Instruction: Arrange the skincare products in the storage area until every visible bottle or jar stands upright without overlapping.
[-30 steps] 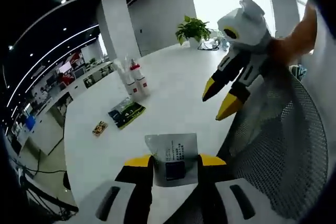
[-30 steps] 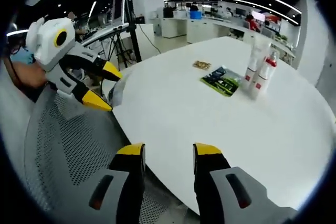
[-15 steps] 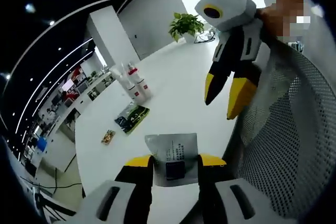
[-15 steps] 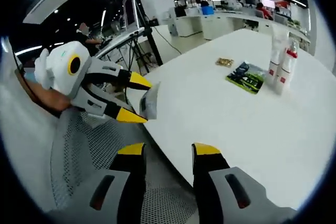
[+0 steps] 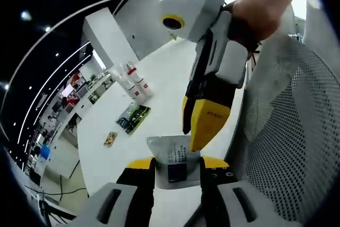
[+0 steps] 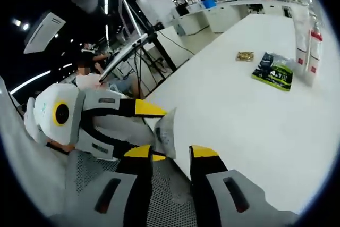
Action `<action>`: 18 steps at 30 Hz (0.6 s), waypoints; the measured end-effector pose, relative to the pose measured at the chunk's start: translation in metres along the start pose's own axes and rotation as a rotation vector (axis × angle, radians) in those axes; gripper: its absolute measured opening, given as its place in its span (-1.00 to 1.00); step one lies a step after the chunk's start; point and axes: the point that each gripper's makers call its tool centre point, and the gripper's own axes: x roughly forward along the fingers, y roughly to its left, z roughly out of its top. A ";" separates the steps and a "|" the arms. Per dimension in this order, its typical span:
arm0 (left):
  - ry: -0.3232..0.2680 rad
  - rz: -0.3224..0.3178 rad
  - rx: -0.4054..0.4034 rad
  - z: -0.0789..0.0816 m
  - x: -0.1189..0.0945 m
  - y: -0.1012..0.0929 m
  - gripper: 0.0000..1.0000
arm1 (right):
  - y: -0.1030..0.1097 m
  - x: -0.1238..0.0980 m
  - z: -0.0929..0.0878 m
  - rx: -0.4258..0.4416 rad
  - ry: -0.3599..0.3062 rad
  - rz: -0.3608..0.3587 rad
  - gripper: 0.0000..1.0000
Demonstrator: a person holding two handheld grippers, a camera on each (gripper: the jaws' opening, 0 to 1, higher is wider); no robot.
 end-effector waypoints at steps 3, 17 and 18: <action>-0.017 0.011 0.022 0.002 -0.002 0.002 -0.32 | 0.004 0.005 0.001 0.021 0.011 0.033 -0.72; -0.012 0.014 0.012 0.000 -0.001 0.003 -0.29 | 0.006 0.005 0.000 0.111 0.013 0.097 -1.00; -0.011 0.017 0.007 0.000 -0.001 0.003 -0.28 | 0.005 0.005 0.000 0.112 0.012 0.095 -1.00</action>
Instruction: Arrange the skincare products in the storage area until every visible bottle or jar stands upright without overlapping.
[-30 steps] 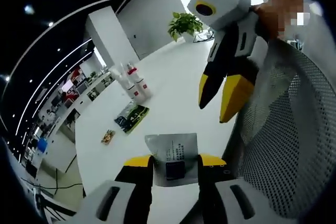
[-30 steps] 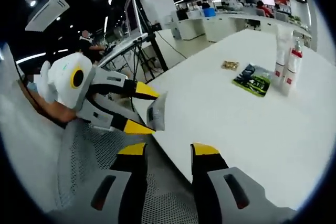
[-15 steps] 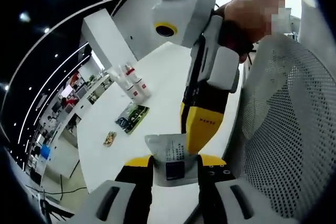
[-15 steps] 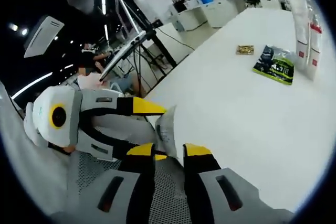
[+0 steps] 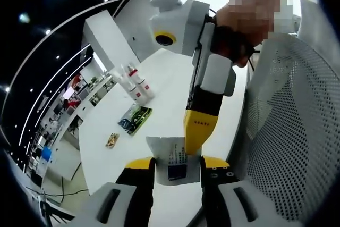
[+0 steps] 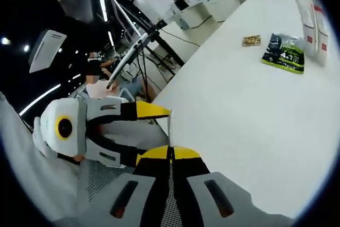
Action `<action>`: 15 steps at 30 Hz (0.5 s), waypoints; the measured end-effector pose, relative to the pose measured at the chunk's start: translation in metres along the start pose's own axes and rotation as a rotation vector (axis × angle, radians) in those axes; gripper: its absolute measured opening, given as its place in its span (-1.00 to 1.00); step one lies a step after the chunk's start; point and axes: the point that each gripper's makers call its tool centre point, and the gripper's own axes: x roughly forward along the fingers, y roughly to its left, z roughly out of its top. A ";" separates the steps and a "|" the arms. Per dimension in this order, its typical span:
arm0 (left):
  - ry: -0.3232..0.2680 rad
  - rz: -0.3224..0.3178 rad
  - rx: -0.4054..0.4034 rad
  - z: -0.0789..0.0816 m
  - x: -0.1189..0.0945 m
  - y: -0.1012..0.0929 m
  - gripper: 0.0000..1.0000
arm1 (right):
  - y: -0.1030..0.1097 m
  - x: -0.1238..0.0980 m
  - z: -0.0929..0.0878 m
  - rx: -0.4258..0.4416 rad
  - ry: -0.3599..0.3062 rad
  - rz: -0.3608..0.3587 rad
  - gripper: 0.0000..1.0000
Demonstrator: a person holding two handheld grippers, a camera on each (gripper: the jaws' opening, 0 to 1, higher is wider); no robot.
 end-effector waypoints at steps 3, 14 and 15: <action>0.019 0.010 -0.028 -0.004 0.001 0.002 -0.28 | -0.003 -0.004 0.003 0.033 -0.029 -0.005 -1.00; 0.050 0.008 -0.114 -0.010 0.004 0.003 -0.25 | -0.024 -0.022 0.028 0.237 -0.180 0.023 -1.00; 0.059 0.007 -0.116 -0.011 0.004 0.003 -0.26 | -0.027 -0.022 0.030 0.247 -0.188 0.020 -1.00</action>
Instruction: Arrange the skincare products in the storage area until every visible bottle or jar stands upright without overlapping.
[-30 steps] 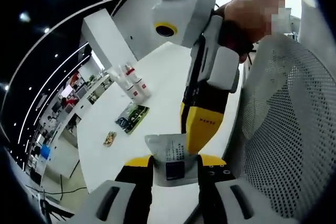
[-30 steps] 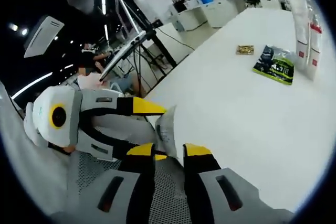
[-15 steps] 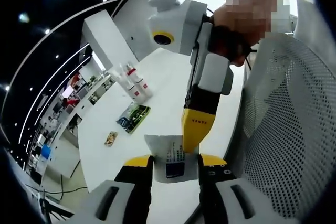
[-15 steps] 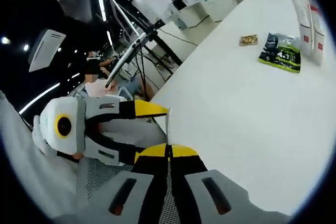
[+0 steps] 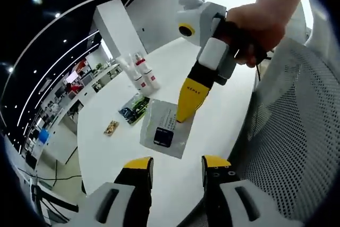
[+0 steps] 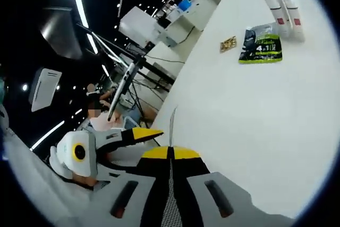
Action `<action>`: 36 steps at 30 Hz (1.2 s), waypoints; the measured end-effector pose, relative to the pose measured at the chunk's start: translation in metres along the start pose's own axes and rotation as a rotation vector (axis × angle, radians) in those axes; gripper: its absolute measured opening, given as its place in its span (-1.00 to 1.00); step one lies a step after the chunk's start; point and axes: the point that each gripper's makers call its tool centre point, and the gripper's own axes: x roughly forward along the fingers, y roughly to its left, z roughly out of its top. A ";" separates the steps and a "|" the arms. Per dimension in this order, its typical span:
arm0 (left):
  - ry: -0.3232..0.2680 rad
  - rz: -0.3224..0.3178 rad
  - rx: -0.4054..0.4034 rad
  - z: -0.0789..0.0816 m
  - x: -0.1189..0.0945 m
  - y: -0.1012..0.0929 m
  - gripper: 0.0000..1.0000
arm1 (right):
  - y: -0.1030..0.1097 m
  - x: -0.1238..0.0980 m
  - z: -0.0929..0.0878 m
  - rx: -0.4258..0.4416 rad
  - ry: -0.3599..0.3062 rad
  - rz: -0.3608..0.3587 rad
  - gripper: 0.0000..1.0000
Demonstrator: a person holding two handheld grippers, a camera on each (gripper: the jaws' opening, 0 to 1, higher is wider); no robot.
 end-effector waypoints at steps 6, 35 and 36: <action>0.034 -0.014 -0.006 -0.006 0.001 -0.003 -0.35 | -0.017 0.003 0.025 0.081 -0.062 -0.043 -1.00; 0.178 -0.062 -0.034 -0.036 0.004 -0.008 -0.53 | -0.107 0.116 0.148 0.170 -0.118 -0.263 -1.00; 0.180 -0.059 -0.035 -0.037 0.003 -0.008 -0.53 | -0.112 0.120 0.148 0.176 -0.104 -0.267 -1.00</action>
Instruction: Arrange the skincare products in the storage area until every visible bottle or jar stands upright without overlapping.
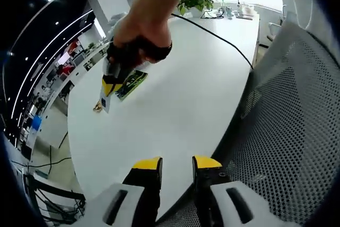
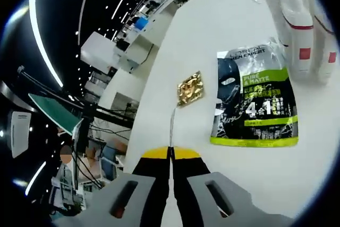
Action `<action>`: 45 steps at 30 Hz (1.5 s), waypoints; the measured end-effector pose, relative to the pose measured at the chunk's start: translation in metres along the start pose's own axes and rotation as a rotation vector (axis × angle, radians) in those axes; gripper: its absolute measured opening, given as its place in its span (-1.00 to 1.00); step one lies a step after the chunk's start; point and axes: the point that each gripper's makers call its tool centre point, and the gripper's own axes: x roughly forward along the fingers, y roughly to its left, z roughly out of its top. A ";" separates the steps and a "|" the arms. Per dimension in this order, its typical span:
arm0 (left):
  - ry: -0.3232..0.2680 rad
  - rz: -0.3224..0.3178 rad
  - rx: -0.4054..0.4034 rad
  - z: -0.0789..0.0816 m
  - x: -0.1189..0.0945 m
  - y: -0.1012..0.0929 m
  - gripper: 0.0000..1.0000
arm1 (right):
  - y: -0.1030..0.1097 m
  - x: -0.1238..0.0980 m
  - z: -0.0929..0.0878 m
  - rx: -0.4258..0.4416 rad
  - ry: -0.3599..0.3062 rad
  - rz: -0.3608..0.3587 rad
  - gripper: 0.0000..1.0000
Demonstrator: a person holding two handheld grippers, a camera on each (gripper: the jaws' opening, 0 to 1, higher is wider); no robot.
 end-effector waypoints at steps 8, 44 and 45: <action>0.008 0.002 -0.011 -0.002 0.000 0.001 -0.54 | -0.010 0.017 0.001 0.028 0.045 -0.020 -1.00; 0.060 0.008 -0.027 -0.011 0.001 0.003 -0.60 | -0.036 0.021 0.016 0.150 -0.003 -0.096 -0.81; 0.059 0.009 -0.027 -0.011 0.001 0.003 -0.60 | -0.036 0.021 0.016 0.156 -0.004 -0.095 -0.81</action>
